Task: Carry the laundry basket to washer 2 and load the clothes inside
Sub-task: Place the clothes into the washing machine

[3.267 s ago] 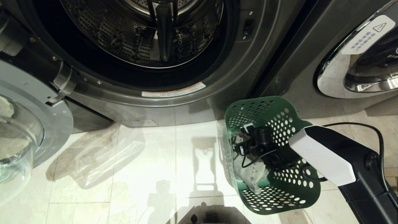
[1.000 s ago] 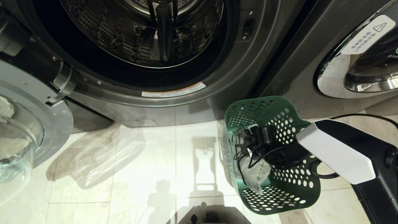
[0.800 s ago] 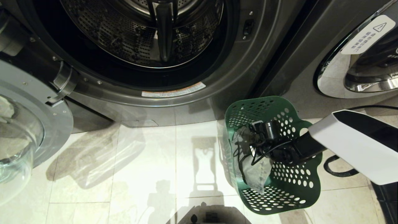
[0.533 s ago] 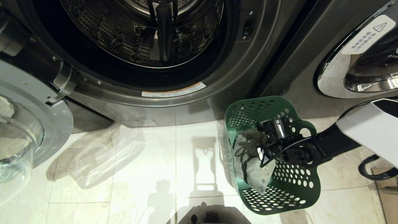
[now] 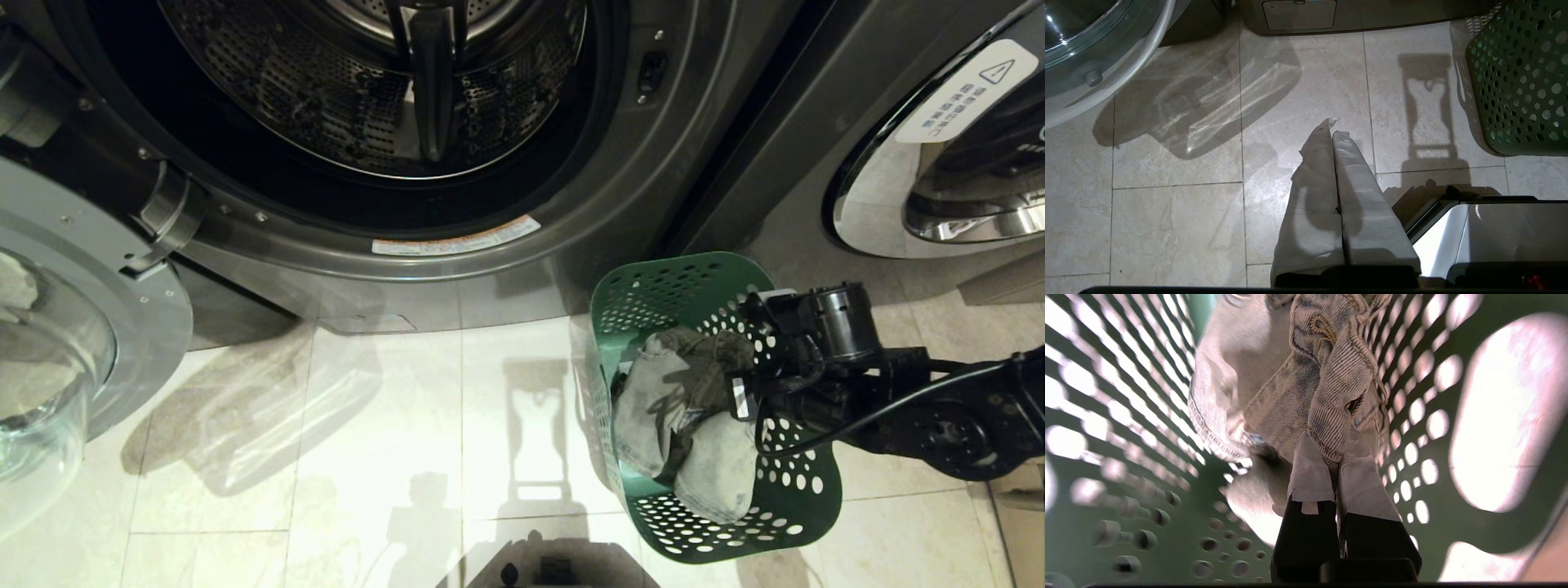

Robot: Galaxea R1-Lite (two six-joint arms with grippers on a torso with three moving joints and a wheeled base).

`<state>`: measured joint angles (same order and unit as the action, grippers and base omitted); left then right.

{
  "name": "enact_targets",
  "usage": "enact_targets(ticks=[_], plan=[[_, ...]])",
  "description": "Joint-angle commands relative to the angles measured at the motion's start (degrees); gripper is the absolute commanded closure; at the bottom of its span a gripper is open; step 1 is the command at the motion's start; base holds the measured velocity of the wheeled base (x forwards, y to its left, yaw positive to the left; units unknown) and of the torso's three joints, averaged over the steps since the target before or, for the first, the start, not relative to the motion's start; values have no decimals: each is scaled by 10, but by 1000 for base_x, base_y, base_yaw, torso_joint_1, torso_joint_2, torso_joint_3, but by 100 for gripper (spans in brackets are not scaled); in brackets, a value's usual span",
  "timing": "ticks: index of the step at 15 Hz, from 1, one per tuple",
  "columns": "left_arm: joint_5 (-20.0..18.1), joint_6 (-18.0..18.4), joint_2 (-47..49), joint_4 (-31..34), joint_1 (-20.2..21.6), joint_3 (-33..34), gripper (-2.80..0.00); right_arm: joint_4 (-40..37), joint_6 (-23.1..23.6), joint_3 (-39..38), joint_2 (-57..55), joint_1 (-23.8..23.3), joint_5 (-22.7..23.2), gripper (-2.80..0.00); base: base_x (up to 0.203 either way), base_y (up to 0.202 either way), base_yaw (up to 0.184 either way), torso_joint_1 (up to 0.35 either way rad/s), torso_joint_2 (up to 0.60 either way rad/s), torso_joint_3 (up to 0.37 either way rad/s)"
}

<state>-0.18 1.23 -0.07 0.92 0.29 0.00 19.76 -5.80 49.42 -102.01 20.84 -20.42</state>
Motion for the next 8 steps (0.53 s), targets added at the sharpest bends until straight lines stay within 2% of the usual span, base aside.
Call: enact_targets(ticks=[1,8], plan=[[0,0,0,0,0,1,0,2,-2,-3,74,8,-1,0,0,0,0,0,0,0],[0,0,0,0,1,1,0,-1,-2,-43,261,49,4,0,0,0,0,0,0,0]])
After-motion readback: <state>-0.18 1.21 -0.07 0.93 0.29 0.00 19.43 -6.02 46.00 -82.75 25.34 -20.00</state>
